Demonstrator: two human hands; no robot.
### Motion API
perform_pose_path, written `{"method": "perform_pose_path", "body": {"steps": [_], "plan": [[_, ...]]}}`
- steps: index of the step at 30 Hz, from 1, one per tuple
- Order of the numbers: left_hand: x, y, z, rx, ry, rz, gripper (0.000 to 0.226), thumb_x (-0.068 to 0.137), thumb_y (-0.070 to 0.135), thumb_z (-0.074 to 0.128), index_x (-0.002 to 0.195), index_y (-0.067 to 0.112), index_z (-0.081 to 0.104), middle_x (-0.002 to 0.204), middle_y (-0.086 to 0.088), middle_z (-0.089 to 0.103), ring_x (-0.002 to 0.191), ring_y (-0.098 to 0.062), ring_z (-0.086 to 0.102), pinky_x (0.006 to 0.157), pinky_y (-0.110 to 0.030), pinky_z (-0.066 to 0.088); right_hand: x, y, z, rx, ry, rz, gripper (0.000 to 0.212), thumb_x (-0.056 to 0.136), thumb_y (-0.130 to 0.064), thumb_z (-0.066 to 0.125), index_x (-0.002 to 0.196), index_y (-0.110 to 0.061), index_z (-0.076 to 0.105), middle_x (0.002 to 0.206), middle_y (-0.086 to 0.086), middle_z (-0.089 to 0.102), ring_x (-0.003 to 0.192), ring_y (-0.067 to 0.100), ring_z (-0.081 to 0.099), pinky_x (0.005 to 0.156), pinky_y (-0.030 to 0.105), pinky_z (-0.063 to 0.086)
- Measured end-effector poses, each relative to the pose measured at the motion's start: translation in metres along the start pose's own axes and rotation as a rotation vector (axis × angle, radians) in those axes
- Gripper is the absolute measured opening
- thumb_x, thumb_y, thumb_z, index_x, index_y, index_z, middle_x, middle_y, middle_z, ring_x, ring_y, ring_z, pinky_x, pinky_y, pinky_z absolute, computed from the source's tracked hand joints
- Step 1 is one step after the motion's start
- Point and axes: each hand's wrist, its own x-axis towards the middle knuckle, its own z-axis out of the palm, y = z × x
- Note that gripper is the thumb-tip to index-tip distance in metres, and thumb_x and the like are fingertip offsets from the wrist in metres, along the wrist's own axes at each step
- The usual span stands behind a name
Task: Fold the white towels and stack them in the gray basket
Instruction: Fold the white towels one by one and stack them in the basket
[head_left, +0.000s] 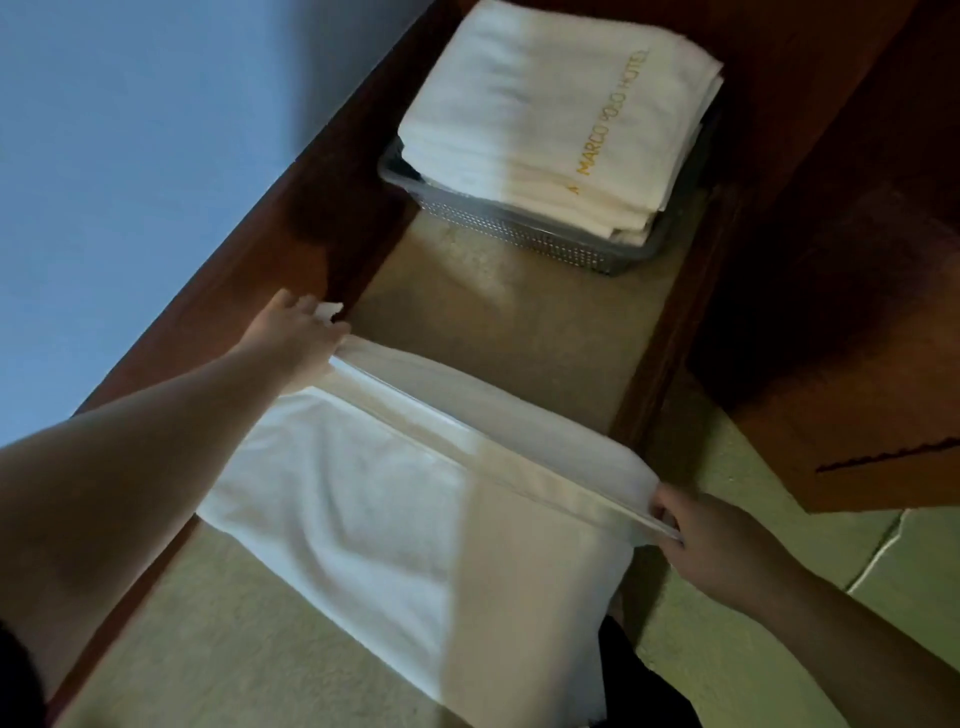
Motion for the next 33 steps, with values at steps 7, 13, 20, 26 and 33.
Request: {"method": "perform_pose_path", "body": {"steps": [7,13,20,26,33], "plan": [[-0.104,-0.012,0.051,-0.176,0.083,-0.234,0.051,0.101,0.031,0.055,0.150,0.037,0.042,0.131,0.007,0.064,0.123,-0.022,0.049,0.092,-0.034,0.038,-0.072,-0.034,0.035,-0.265,0.352,0.008,0.030,0.078,-0.012,0.077,0.102,-0.028,0.067,0.089,-0.003,0.039,0.075,0.019,0.038,0.063,0.033,0.035],[-0.168,-0.001,0.098,-0.295,0.054,-0.321,0.039,0.097,0.032,0.066,0.132,0.029,0.052,0.112,0.001,0.068,0.109,-0.026,0.055,0.086,-0.037,0.049,-0.127,-0.063,0.076,-0.144,0.318,-0.120,0.037,0.083,-0.004,0.072,0.106,-0.031,0.063,0.098,-0.009,0.038,0.087,0.015,0.038,0.071,0.030,0.041],[-0.183,0.068,0.126,-1.234,-0.252,-0.868,0.071,0.098,0.052,0.059,0.149,0.009,0.035,0.133,-0.023,0.058,0.121,-0.045,0.059,0.096,-0.052,0.056,-0.142,-0.067,0.143,-0.105,0.144,0.000,0.031,0.097,-0.011,0.051,0.113,-0.038,0.054,0.107,-0.008,0.036,0.099,0.014,0.033,0.076,0.023,0.034],[-0.178,0.128,0.084,-2.414,-0.216,-1.196,0.062,0.107,0.063,0.029,0.119,0.008,0.054,0.092,-0.009,0.061,0.081,-0.024,0.062,0.078,-0.039,0.059,-0.147,-0.067,0.156,-0.204,0.338,-0.081,0.042,0.048,0.004,0.072,0.078,-0.026,0.071,0.070,-0.004,0.058,0.060,0.028,0.057,0.046,0.032,0.034],[-0.158,0.115,0.095,-2.572,-0.181,-1.379,0.041,0.093,0.047,0.074,0.120,0.020,0.057,0.104,-0.003,0.062,0.090,-0.021,0.062,0.082,-0.037,0.055,-0.166,-0.044,0.182,-0.133,0.459,-0.167,0.057,0.052,0.018,0.065,0.097,-0.016,0.075,0.089,-0.001,0.068,0.079,0.022,0.058,0.054,0.027,0.045]]}}
